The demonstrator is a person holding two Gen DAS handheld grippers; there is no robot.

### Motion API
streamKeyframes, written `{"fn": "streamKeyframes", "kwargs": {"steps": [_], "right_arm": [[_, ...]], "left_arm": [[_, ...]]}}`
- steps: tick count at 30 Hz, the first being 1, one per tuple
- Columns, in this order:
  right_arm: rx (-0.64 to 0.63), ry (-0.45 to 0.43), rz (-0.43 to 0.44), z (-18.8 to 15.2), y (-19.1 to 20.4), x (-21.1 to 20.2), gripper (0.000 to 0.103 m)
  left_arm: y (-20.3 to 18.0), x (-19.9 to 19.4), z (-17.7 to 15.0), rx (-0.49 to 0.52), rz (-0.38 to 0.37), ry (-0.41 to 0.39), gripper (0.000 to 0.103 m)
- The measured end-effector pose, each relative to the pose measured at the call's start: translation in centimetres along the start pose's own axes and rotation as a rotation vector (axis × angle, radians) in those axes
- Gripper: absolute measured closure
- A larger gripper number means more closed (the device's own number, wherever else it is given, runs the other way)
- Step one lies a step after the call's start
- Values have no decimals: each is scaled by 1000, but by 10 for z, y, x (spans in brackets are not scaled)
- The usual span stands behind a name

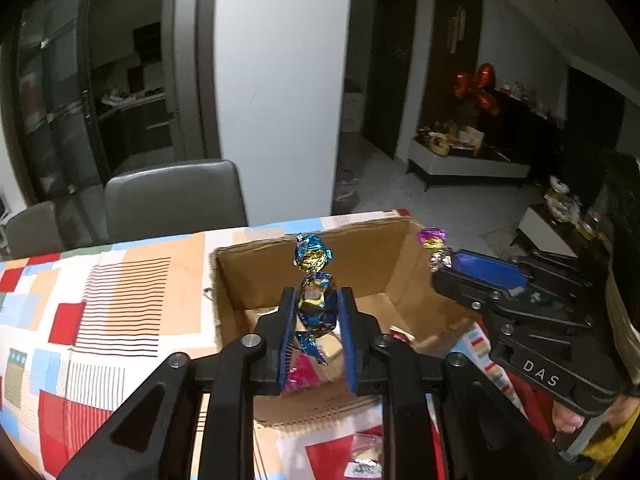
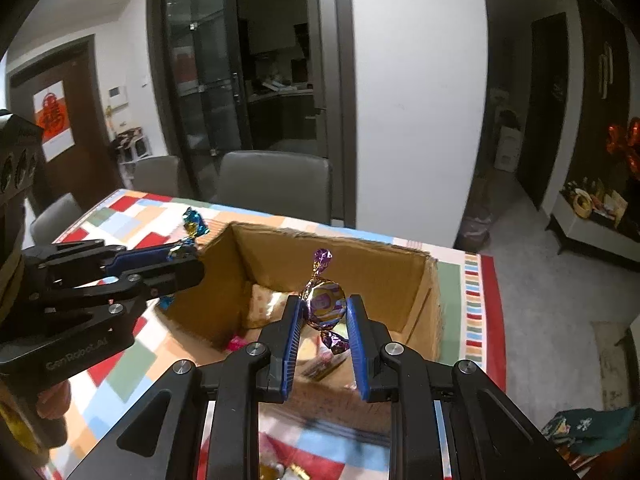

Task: Organize snacks
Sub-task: 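Carry both candies over the box and open both grippers, then grasp the red-wrapped candy with the left gripper while the right gripper grasps the round gold candy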

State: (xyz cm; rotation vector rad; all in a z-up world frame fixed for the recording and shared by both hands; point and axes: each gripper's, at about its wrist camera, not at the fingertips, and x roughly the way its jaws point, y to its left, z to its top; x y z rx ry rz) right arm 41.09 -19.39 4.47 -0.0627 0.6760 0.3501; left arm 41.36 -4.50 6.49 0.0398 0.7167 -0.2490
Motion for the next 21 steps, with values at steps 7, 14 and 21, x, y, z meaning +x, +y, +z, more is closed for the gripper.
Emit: {"fn": "streamKeyframes", "kwargs": {"steps": [7,14,21], "right_arm": [[-11,2,-29,-9,7,-2,58],[-16,-4,16,-32,18,-25,58],[-27,-28,43,-60,31,-46,58]], "left_arm": [[2,-19,-13,-5,47,-17,44],[-2,-49,-39,15,63,-32,42],[-9,-82,-71,41,99,-73,42]]}}
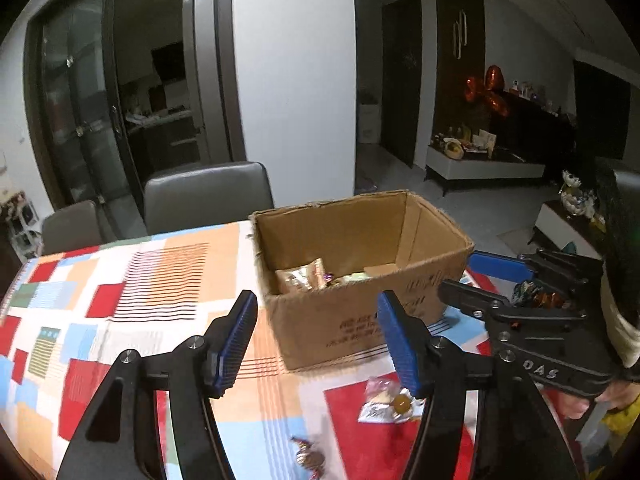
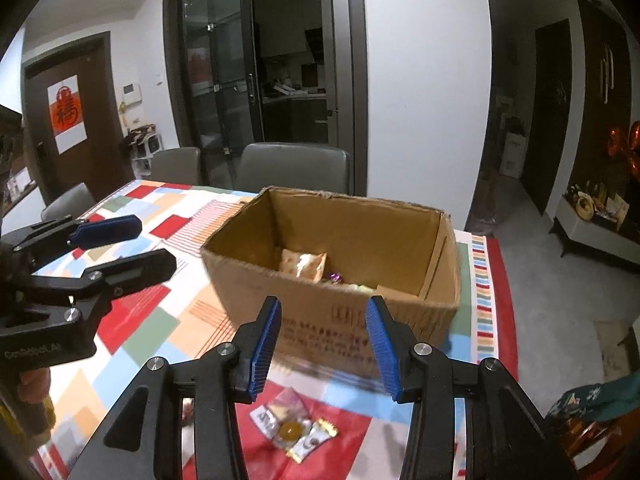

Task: Organize snacks
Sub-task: 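Grasp the red-wrapped candy with the left gripper while the right gripper grasps the round gold candy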

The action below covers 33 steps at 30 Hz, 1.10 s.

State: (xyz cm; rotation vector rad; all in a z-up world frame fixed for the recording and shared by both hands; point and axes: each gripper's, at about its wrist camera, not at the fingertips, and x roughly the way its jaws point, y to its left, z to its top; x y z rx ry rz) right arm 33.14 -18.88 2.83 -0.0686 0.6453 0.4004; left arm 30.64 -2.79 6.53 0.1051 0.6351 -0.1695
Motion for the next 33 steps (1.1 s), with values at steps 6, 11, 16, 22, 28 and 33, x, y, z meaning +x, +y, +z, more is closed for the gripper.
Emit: {"fn": "streamKeyframes", "kwargs": {"steps": [6,11,16,22,28,33], "right_arm": [[-28,-4,-5,-26,15,-7,58],[-73,3,-3,-46,27,-7,58],[-93,52,9,-65,32,0,58],[-114,140,27,-85,39,19,58],[-122,213,44,-100,39,39,58],[-122,246,51,-107,37,53,58]], "left_arm": [[7,-15,-34,-20,57,-15,42],[8,-17,-58,-26,69,13,42],[8,-8,-81,-43,45,89,42],[10,8,-109,-68,33,173,42],[13,29,-133,-96,6,251,42],[14,43,-146,-105,-8,297,48]]}}
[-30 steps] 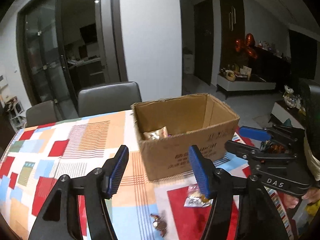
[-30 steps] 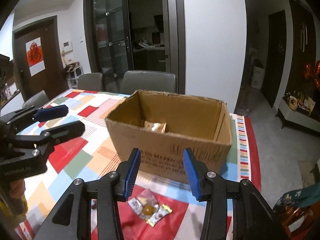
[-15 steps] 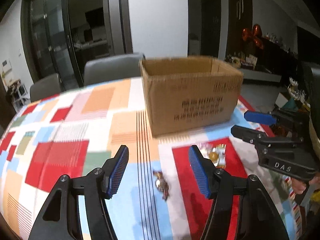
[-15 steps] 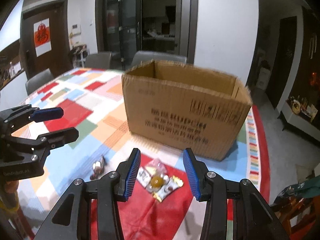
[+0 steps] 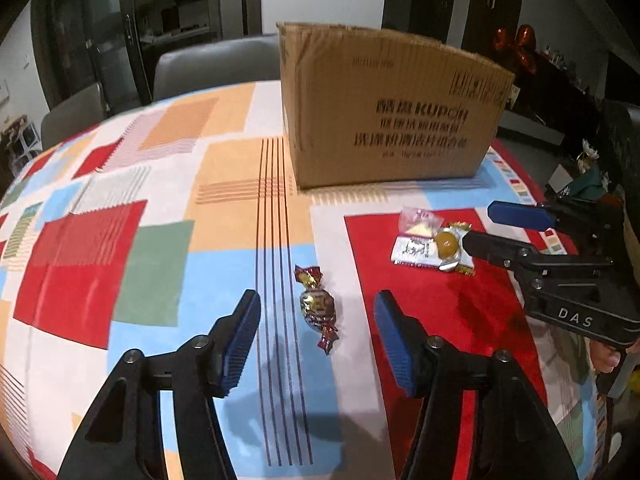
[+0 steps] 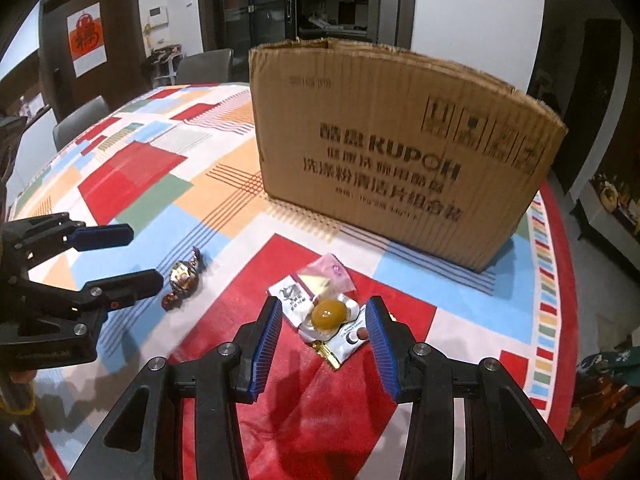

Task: Organize snacks
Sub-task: 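Grasp the red-wrapped candy with the left gripper while the right gripper grasps the round gold candy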

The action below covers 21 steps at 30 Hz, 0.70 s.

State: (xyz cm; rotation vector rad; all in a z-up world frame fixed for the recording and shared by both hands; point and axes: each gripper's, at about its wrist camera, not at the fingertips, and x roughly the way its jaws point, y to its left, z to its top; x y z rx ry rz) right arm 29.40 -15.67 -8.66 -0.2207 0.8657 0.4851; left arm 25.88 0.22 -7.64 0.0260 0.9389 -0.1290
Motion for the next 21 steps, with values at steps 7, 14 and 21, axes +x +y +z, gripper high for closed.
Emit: {"fn": "streamKeyframes", "kwargs": {"steps": [7,14,21], "right_arm": [[14,47,17,-4,-7,20,65],[19,73,21,-4,-10,34,65],[20,79,27,-2,-10,45,65]], "left_arm": [[0,22,-3,-6,-12,45,53],[3,36,-3,-24,-18,69,60],[4,44,-1,-41,-36,85,72]]}}
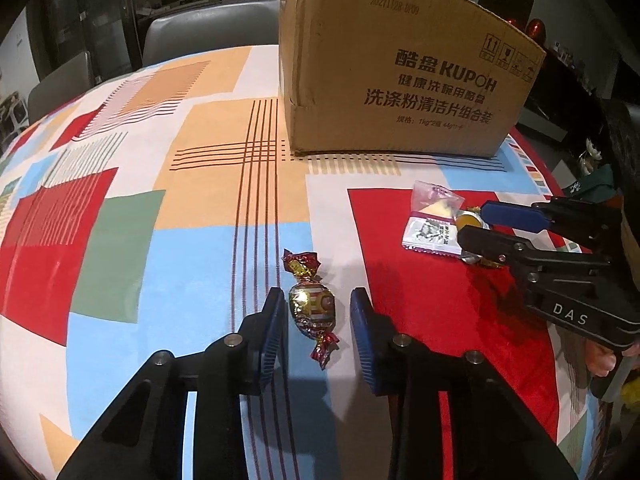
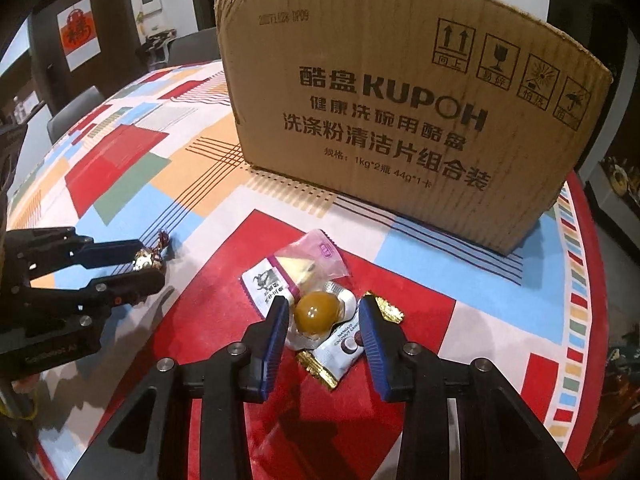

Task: Organize snacks
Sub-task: 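Grasp the red-wrapped candy with the left gripper while the right gripper grasps the round gold candy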

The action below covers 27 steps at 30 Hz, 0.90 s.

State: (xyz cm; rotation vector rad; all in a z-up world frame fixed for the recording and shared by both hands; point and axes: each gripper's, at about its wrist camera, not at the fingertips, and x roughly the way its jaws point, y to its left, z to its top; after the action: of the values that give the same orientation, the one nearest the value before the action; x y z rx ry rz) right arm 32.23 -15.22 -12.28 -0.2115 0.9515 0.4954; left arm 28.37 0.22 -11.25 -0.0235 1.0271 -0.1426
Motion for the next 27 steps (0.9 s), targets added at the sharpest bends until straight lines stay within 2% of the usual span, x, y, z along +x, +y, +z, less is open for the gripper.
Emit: {"fn": "streamKeyframes", "kwargs": {"steps": [2,4,7,18,27], "right_arm": [[4,1,0,1,0,2,65],[6,0,1,1,-1,2,70],[14,-3,5,0,-3,1,71],[67,-35,2,-4,-11,-18,71],[71,-91,-23,-6,-8,-50,71]], "left_arm": [[0,2,1,-1,-3,5,79],[0,2,1,-3,-8,4,79],[-3,0,2,5,-21,-5,80],[-16,-28,10,25,-55,-74,80],[-26,-53,12,43,-79,-122,80]]}}
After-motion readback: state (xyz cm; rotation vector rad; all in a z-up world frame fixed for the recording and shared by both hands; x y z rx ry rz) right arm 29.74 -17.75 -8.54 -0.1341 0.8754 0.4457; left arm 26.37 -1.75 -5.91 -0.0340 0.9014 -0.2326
